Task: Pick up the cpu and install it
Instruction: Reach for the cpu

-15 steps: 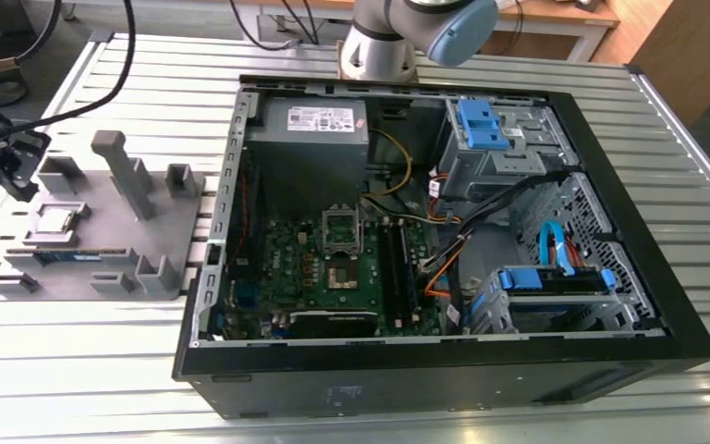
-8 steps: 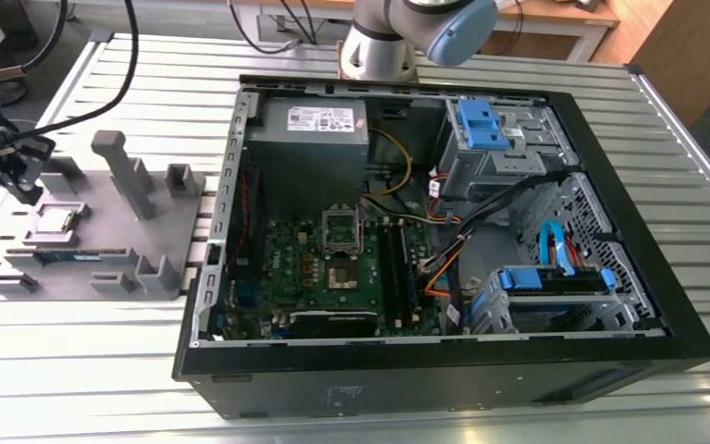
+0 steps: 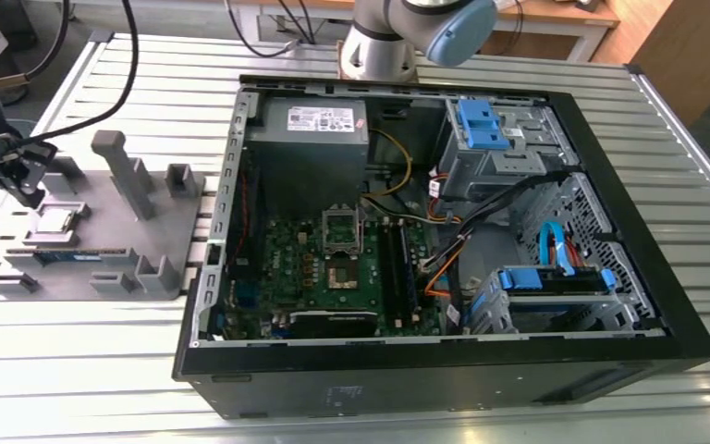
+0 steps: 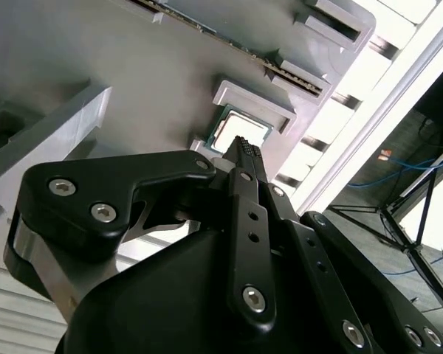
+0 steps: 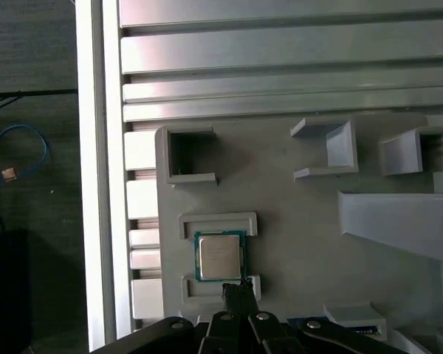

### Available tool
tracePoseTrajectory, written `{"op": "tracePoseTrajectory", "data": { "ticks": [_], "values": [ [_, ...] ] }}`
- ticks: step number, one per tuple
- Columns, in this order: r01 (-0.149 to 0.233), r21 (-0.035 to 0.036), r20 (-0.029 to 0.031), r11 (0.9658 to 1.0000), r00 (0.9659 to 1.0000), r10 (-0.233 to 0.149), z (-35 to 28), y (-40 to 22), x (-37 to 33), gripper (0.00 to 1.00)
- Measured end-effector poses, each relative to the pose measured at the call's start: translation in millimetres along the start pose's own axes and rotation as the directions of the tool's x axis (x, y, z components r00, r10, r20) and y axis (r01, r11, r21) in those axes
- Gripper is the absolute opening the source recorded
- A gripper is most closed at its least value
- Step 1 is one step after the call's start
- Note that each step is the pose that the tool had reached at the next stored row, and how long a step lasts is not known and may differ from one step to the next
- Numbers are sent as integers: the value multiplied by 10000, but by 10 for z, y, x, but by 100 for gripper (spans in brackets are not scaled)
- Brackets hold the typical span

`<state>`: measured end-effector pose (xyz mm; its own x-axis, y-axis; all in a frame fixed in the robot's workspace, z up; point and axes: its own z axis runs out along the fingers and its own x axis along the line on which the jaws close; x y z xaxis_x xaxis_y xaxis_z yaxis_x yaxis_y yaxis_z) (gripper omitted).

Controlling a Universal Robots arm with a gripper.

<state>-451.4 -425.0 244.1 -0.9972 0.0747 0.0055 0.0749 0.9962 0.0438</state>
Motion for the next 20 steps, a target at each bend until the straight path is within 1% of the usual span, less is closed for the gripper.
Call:
{"op": "tracePoseTrajectory", "data": {
  "ticks": [4, 10, 15, 20],
  "values": [
    [-1, -2, 2, 10000, 10000, 1, 21, 1, 1, 11],
    [-1, 0, 0, 10000, 10000, 1, 99, 5, 7, 11],
    [-1, 1, -1, 10000, 10000, 1, 131, 27, 41, 11],
    [0, 0, 1, 10000, 10000, 0, 190, 45, 73, 11]
  ]
}}
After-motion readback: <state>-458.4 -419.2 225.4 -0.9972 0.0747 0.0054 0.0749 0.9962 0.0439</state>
